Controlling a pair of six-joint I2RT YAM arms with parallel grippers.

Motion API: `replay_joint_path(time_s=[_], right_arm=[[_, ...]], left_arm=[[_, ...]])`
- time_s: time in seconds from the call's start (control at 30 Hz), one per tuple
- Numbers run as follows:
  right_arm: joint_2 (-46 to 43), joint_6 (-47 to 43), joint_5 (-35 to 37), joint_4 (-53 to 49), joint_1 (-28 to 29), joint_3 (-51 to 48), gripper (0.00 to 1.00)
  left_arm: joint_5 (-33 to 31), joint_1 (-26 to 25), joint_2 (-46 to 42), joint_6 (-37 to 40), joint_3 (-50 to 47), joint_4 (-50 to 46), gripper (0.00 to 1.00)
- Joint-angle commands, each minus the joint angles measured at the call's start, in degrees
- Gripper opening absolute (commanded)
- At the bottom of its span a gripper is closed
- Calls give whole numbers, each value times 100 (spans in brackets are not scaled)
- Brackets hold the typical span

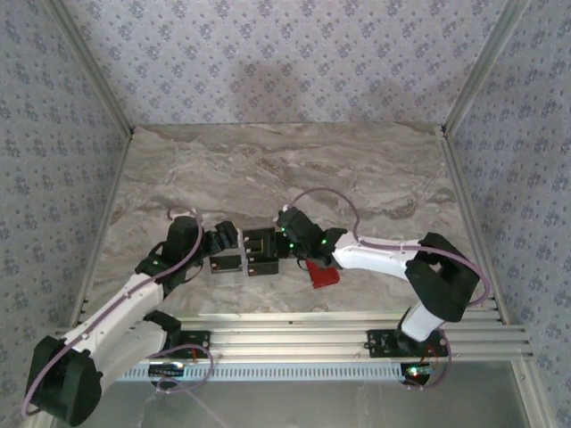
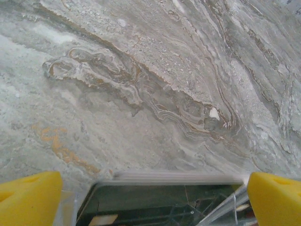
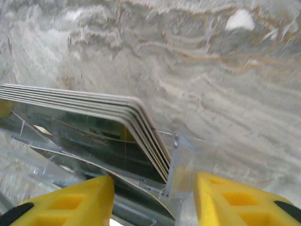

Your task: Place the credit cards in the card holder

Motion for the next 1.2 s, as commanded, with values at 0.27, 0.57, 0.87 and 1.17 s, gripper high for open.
replay_joint_path(time_s=[0.27, 0.57, 0.87, 1.17], right_arm=[[-91, 103, 99, 14, 250, -250, 68], [-47, -5, 53, 14, 180, -209, 71], [59, -41, -149, 244, -38, -176, 69], [138, -127, -364, 368, -236, -60, 66]], left_arm=[[-61, -162, -790, -249, -379, -245, 100], [-575, -168, -1076, -396, -440, -935, 100], [-303, -211, -1076, -572, -818, -380, 100], [-458, -602, -908, -713, -977, 363, 100]])
